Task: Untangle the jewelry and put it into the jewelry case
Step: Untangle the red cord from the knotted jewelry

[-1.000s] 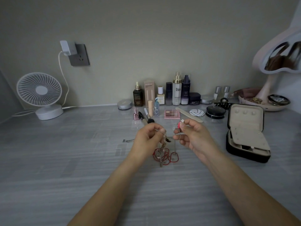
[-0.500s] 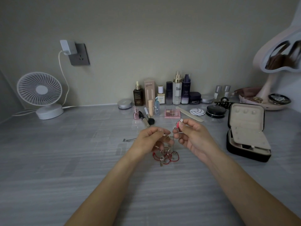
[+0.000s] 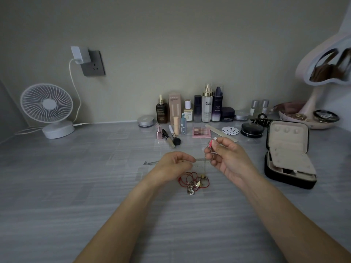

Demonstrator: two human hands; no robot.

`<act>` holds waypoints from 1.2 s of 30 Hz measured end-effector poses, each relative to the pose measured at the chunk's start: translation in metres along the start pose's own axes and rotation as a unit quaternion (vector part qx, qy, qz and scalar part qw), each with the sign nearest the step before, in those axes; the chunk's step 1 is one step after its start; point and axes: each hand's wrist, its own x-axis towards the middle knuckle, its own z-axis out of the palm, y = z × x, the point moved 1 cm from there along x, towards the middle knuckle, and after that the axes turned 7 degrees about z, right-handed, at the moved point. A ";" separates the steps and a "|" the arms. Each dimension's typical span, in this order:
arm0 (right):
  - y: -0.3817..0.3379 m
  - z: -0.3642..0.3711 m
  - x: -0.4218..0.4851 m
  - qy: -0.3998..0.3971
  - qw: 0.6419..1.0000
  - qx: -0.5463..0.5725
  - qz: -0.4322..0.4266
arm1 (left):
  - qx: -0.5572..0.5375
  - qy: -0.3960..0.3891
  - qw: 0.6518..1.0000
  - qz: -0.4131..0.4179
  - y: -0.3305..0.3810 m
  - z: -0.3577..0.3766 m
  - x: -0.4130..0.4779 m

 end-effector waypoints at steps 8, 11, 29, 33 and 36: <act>-0.012 0.001 -0.005 -0.004 0.998 -0.045 -0.048 | 0.038 -0.020 0.999 0.005 0.002 -0.006 -0.005; -0.022 0.006 -0.007 -0.023 0.983 -0.169 -0.072 | 0.049 -0.001 0.999 0.014 0.003 -0.004 -0.005; -0.060 0.025 -0.011 0.006 0.953 -0.259 -0.157 | -0.230 0.016 0.968 0.102 0.010 0.003 -0.005; -0.079 0.026 -0.012 0.023 0.968 -0.184 -0.170 | -0.207 0.019 0.973 0.096 0.008 0.001 -0.005; -0.091 0.030 -0.014 0.033 0.970 -0.151 -0.189 | -0.194 0.001 0.977 0.090 0.008 0.000 -0.006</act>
